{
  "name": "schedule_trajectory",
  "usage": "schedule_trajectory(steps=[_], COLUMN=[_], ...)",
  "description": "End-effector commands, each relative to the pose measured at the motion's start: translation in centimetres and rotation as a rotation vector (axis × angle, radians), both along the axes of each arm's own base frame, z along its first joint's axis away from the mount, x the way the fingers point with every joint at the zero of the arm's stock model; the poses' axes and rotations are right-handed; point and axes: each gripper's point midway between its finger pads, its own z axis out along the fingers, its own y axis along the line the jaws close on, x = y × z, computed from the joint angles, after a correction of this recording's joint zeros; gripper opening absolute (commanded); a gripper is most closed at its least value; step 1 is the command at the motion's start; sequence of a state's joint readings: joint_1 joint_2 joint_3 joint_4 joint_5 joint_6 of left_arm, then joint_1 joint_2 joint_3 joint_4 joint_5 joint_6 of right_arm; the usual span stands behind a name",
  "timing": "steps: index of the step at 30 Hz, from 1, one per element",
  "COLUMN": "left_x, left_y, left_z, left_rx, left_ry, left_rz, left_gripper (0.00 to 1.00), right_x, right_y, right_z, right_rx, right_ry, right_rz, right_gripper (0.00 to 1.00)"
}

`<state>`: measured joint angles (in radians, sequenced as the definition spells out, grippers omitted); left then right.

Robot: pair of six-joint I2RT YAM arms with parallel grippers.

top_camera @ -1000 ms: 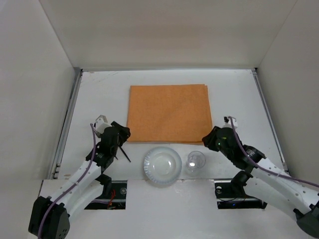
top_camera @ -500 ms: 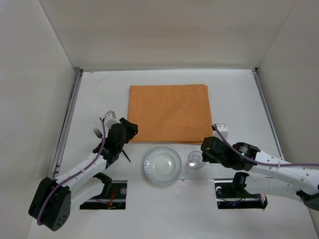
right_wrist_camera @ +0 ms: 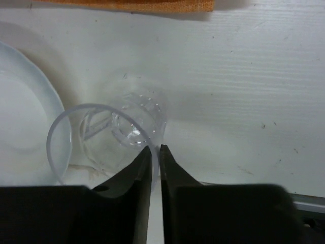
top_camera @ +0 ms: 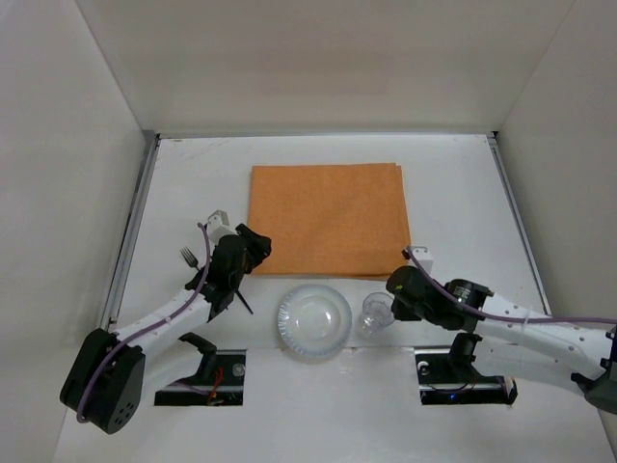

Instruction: Set the dinner table for one person

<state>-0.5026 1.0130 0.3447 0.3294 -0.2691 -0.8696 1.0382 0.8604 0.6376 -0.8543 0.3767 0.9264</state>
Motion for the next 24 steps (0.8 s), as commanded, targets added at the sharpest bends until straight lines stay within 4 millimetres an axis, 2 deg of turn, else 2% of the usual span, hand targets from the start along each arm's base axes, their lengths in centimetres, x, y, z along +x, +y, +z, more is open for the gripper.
schedule_trajectory(steps=[1,4,7,10,13,16,17,21,24], left_x=[1.5,1.6,2.0,2.1,1.9,1.7,1.6,1.4,1.3], left_y=[-0.8,-0.7,-0.4,-0.3,-0.1,0.1,0.2,0.5,0.3], left_z=[2.9,3.1,3.0,2.9,2.3,1.7,1.5,1.2,1.4], left_rx=[-0.034,-0.035,-0.039,-0.041,-0.036,-0.029,-0.026,-0.021,-0.022], left_ry=[-0.083,-0.094,-0.099,-0.103,-0.099,-0.088,-0.09,-0.098,-0.108], left_rz=[-0.01,-0.009,-0.002,-0.001,-0.002,-0.003,-0.003,0.002,-0.006], left_gripper=[0.43,0.44,0.44,0.44,0.44,0.44,0.44,0.44,0.44], right_x=[1.3,1.9,2.7,5.8,10.8,17.7,20.2,29.4,34.3], right_y=[1.5,1.8,2.6,3.1,3.8,3.5,2.8,0.1,-2.0], right_z=[1.5,3.9,7.3,10.7,13.1,14.6,14.8,14.2,13.2], right_rx=[0.076,0.123,0.182,0.202,0.208,0.212,0.208,0.172,0.142], right_ry=[-0.049,-0.089,-0.148,-0.242,-0.319,-0.382,-0.397,-0.426,-0.419], right_rz=[0.007,0.019,0.033,0.029,0.005,-0.062,-0.109,-0.251,-0.322], right_gripper=[0.09,0.06,0.05,0.06,0.06,0.06,0.05,0.05,0.04])
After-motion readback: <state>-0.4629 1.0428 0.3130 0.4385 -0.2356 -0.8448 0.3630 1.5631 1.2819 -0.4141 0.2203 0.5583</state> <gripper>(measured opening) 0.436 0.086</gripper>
